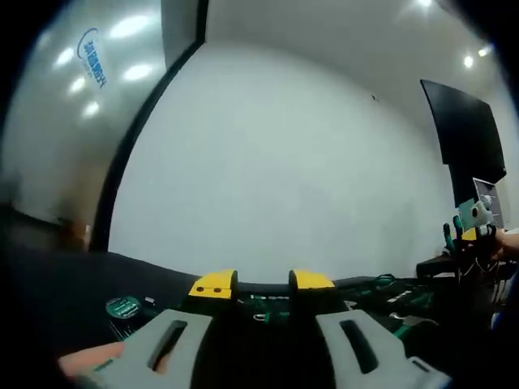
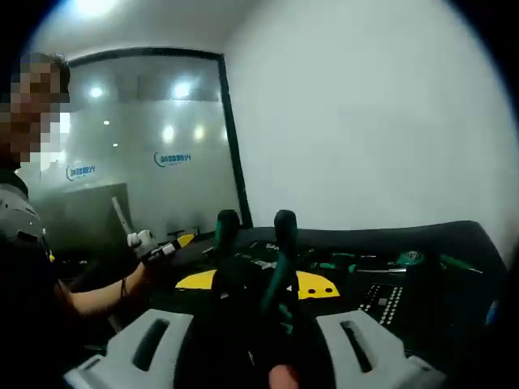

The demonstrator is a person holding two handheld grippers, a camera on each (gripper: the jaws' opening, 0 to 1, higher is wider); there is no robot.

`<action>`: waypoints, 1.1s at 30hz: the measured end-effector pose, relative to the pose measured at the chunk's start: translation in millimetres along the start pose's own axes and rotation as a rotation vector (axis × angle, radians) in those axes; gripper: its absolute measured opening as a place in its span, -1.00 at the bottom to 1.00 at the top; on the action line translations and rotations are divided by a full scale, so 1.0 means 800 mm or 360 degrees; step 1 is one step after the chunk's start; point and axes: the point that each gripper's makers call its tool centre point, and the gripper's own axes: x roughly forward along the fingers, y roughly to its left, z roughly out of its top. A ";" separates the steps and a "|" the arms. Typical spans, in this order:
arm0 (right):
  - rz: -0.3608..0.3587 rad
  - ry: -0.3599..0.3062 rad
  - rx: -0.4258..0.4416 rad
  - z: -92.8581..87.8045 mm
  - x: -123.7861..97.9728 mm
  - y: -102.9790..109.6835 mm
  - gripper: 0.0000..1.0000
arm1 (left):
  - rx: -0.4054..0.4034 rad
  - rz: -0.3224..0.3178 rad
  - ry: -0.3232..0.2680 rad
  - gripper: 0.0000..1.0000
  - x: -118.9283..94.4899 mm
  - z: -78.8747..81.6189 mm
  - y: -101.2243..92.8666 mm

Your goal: Pick up the tools and put them into their designated positions in the toolbox.

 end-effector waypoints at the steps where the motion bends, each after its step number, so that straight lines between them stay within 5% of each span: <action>1: 0.0011 0.0004 -0.0001 -0.002 0.001 0.002 -0.37 | 0.0002 0.0001 0.0001 -0.50 0.000 0.000 0.000; 7: 0.0046 0.0077 -0.0047 -0.009 0.003 0.004 -0.36 | 0.0013 0.0002 0.0009 -0.51 -0.001 -0.002 -0.002; 12: 0.0170 0.0282 -0.0300 -0.018 0.029 0.029 -0.36 | 0.0021 0.0005 0.0011 -0.50 0.001 -0.004 0.004; 15: 0.0191 0.0315 -0.0313 -0.016 0.032 0.029 -0.37 | 0.0020 0.0007 0.0012 -0.50 0.001 -0.004 0.006; 20: 0.0167 0.0187 -0.0158 0.001 0.015 0.017 -0.37 | 0.0023 0.0008 0.0011 -0.50 0.001 -0.005 0.008; 22: 0.0120 0.0241 -0.0103 -0.006 0.003 0.008 -0.37 | 0.0023 0.0009 0.0010 -0.50 0.002 -0.005 0.008; 30: 0.0064 0.0279 -0.0191 0.012 -0.029 0.008 -0.37 | 0.0021 0.0009 0.0002 -0.51 -0.001 -0.002 0.004; 33: 0.0047 0.0378 -0.0273 -0.001 -0.031 0.001 -0.37 | 0.0023 0.0010 0.0005 -0.50 0.000 -0.003 0.004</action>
